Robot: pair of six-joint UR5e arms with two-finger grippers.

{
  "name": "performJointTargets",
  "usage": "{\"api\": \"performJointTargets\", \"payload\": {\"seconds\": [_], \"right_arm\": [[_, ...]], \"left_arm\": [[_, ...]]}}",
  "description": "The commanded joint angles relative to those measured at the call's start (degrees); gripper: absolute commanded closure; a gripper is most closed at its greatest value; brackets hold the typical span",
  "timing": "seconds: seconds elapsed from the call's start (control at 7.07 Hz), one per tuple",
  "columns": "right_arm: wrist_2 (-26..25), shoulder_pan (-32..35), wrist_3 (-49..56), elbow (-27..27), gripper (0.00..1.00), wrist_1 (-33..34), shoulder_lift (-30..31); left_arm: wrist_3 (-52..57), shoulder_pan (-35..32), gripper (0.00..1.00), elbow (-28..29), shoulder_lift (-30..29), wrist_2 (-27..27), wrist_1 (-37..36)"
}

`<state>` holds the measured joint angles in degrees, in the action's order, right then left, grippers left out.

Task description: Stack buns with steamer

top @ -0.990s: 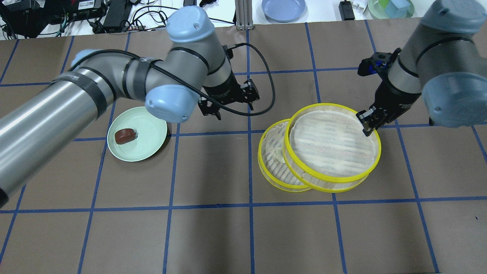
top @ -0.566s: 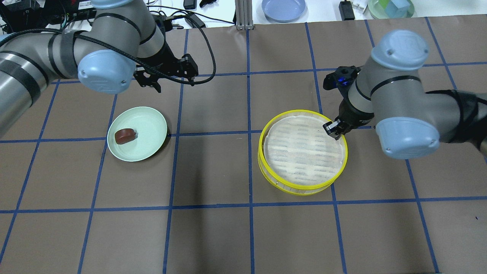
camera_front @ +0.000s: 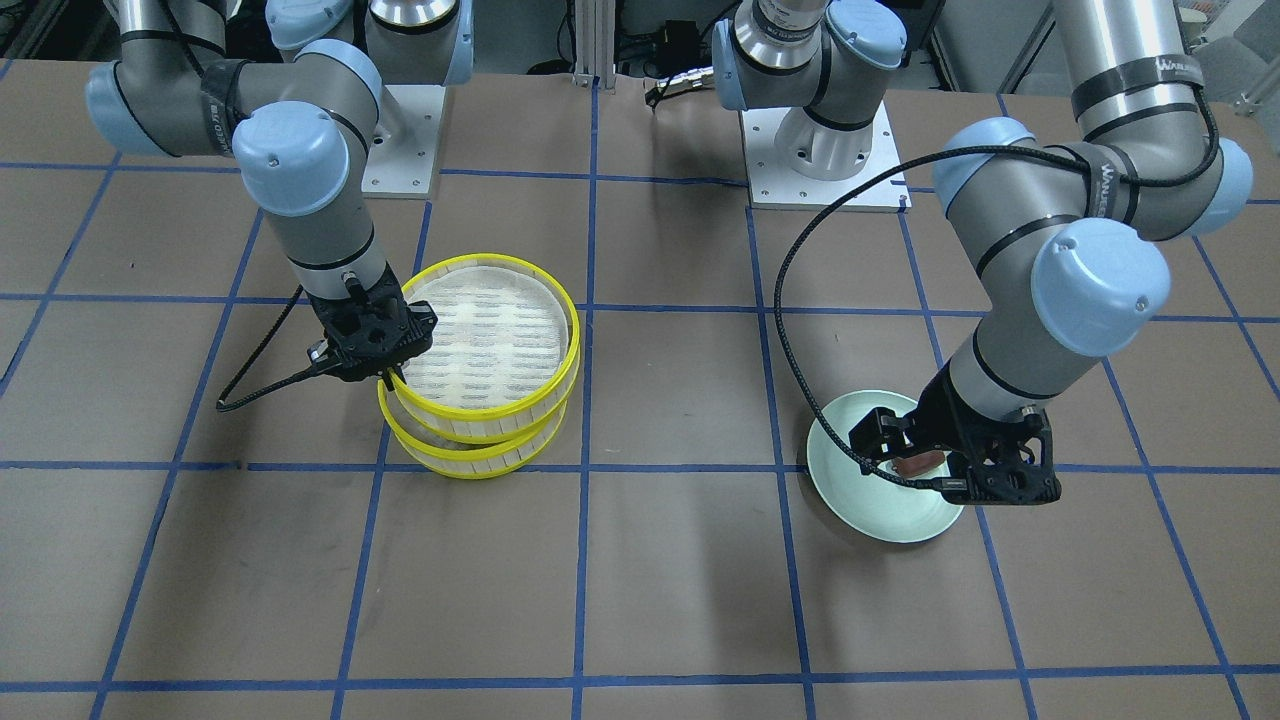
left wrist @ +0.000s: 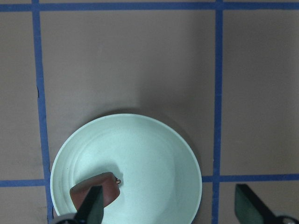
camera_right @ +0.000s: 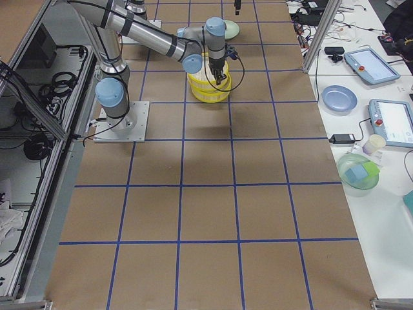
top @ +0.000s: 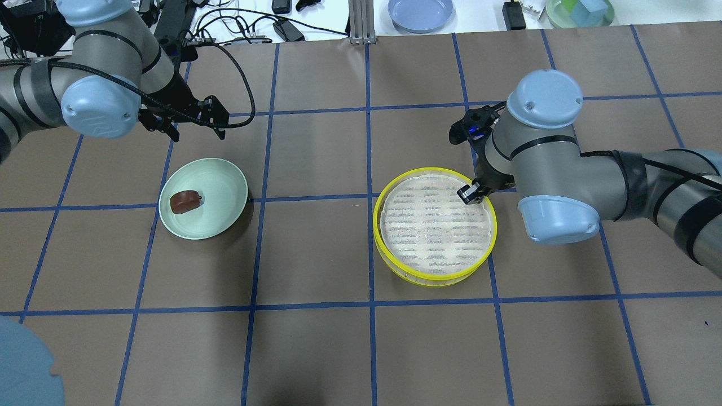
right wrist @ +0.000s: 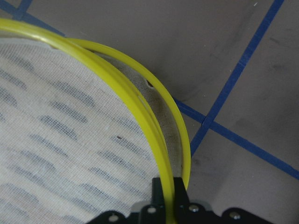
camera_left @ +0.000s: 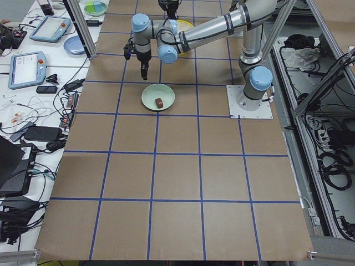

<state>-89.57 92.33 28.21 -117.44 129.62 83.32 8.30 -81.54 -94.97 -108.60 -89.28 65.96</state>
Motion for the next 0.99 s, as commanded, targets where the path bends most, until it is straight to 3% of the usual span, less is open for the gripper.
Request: {"api": "performJointTargets", "payload": {"seconds": [0.0, 0.28, 0.42, 0.85], "right_arm": [[-0.5, -1.0, 0.8, 0.2, 1.00, 0.4, -0.4], [-0.6, -1.4, 0.8, 0.5, 1.00, 0.4, -0.4], [-0.5, -1.4, 0.8, 0.6, 1.00, 0.5, -0.4], [-0.5, -1.7, 0.6, 1.0, 1.00, 2.6, -2.5]], "left_arm": [[0.5, 1.7, 0.01, -3.4, -3.7, -0.1, -1.6], [1.3, 5.7, 0.00, -3.7, -5.1, -0.9, -2.2], [3.7, 6.2, 0.00, -4.1, -6.1, -3.9, -1.4], [3.3, 6.7, 0.01, -5.5, -7.7, -3.4, -1.3]]}}
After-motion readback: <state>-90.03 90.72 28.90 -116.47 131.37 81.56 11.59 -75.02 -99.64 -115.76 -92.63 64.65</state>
